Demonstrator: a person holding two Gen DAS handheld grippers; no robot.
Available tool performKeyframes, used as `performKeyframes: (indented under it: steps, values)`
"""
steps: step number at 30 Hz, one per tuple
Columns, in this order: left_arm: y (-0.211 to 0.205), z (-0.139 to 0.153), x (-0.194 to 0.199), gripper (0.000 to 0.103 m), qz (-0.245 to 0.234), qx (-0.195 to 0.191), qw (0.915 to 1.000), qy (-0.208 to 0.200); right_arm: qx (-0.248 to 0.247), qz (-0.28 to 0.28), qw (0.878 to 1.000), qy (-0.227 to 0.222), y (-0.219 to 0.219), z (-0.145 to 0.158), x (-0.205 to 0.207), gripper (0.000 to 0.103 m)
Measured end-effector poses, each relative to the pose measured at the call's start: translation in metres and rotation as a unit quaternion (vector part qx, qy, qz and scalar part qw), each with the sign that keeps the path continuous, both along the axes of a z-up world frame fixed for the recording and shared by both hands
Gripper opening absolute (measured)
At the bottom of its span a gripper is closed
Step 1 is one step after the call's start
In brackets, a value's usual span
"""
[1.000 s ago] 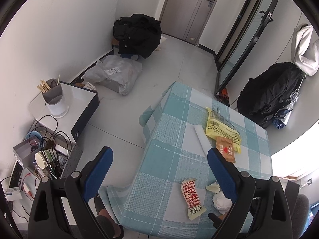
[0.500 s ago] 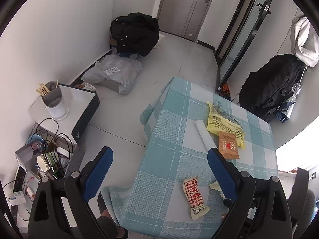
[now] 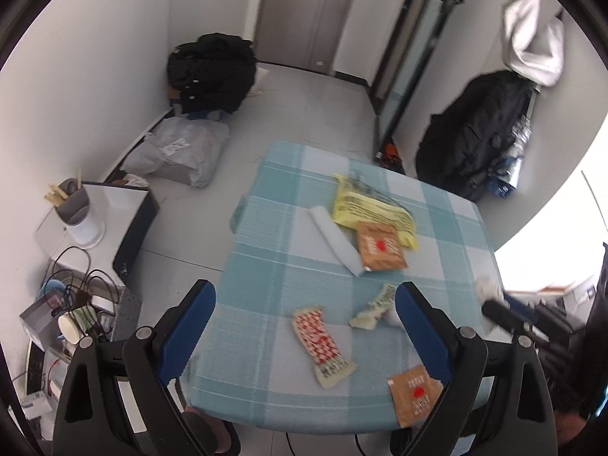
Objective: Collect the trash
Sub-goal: 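Lower the right gripper onto the crumpled white tissue and close it, then lift the tissue with the right gripper while the left gripper grasps the brown LOVE sachet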
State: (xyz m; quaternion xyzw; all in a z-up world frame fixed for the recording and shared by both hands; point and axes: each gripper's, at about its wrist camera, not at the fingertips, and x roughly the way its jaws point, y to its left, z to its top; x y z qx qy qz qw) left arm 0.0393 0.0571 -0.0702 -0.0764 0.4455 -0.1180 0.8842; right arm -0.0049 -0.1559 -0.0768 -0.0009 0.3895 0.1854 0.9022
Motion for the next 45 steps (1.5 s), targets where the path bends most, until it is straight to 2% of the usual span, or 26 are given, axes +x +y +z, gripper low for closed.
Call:
performKeyframes:
  steps: [3,7,14,22,28,30,40,43,45]
  values:
    - [-0.015,-0.002,-0.006,0.094,-0.036,-0.006,0.9993,0.012,-0.007,-0.017,1.000,-0.013,-0.017,0.005,-0.006,0.018]
    - [-0.046,-0.010,-0.021,0.094,-0.092,0.024,0.9951,0.027,-0.008,-0.039,0.999,-0.019,-0.038,0.008,-0.011,0.018]
    - [-0.085,-0.042,-0.042,0.094,-0.154,0.042,0.9823,0.099,0.013,-0.077,0.997,-0.019,-0.074,0.009,-0.015,0.018]
    - [-0.109,-0.068,-0.054,0.094,-0.168,0.071,0.9724,0.146,0.038,-0.105,0.994,-0.013,-0.096,0.011,-0.016,0.018]
    - [-0.120,-0.080,-0.054,0.094,-0.163,0.079,0.9674,0.177,0.029,-0.103,0.994,-0.020,-0.096,0.014,-0.020,0.018]
    - [-0.124,-0.086,-0.054,0.094,-0.155,0.095,0.9658,0.185,0.024,-0.103,0.994,-0.022,-0.096,0.015,-0.021,0.018]
    - [-0.146,-0.091,-0.065,0.094,-0.150,0.160,0.9637,0.152,0.024,-0.114,0.993,-0.033,-0.104,0.021,-0.028,0.018]
    - [-0.149,-0.090,-0.065,0.089,-0.148,0.157,0.9650,0.149,0.026,-0.115,0.992,-0.035,-0.106,0.023,-0.030,0.018]
    - [-0.150,-0.089,-0.064,0.081,-0.144,0.155,0.9664,0.146,0.030,-0.117,0.992,-0.036,-0.108,0.025,-0.030,0.018]
